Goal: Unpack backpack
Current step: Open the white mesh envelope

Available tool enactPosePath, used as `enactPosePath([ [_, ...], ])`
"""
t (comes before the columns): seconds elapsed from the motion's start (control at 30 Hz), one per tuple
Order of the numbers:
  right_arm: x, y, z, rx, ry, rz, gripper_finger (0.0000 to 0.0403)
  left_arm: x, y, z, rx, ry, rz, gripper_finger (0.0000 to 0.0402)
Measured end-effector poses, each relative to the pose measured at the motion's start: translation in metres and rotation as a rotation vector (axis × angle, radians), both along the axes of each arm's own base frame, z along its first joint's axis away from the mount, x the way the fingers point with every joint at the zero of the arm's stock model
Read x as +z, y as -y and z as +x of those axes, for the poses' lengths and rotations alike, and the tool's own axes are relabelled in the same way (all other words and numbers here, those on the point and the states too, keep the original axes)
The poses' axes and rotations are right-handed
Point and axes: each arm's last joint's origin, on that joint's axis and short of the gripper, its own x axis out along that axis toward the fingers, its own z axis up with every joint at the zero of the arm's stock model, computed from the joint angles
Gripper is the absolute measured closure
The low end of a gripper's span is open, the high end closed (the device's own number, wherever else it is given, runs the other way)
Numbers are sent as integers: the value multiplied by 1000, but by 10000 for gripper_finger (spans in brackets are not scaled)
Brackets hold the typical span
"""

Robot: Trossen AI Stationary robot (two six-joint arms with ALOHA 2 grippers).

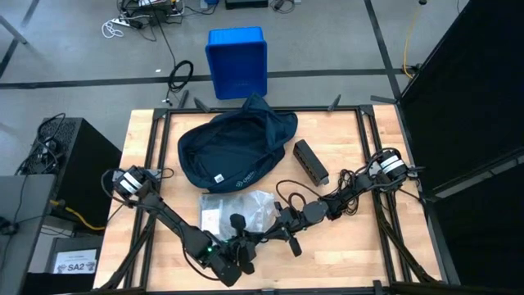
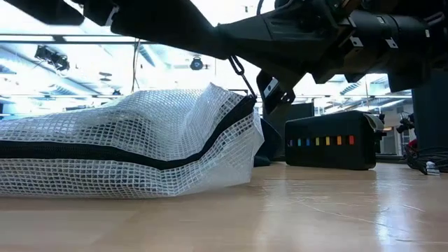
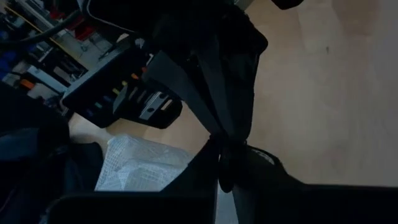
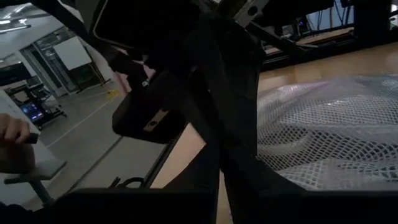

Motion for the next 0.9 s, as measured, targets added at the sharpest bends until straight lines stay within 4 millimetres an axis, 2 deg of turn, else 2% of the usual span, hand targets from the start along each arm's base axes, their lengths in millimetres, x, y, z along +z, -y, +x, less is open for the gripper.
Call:
enactPosePath([
  [0.17, -1, 0, 0, 19, -5, -6, 402, -2, -1, -2, -4, -29, -4, 399],
  [0.43, 4, -4, -3, 252, 21, -9, 386, -3, -1, -3, -16, -51, -1, 401],
  [0.7, 12, -16, -11, 392, 110, -110, 303, -4, -1, -3, -17, -54, 2, 401],
  [0.8, 10, -21, -13, 348, 151, -238, 270, -4, -1, -3, -21, -58, 0, 401],
  [0.9, 1, -27, -16, 224, 128, -462, 244, -4, -1, -3, -23, -60, 1, 401],
])
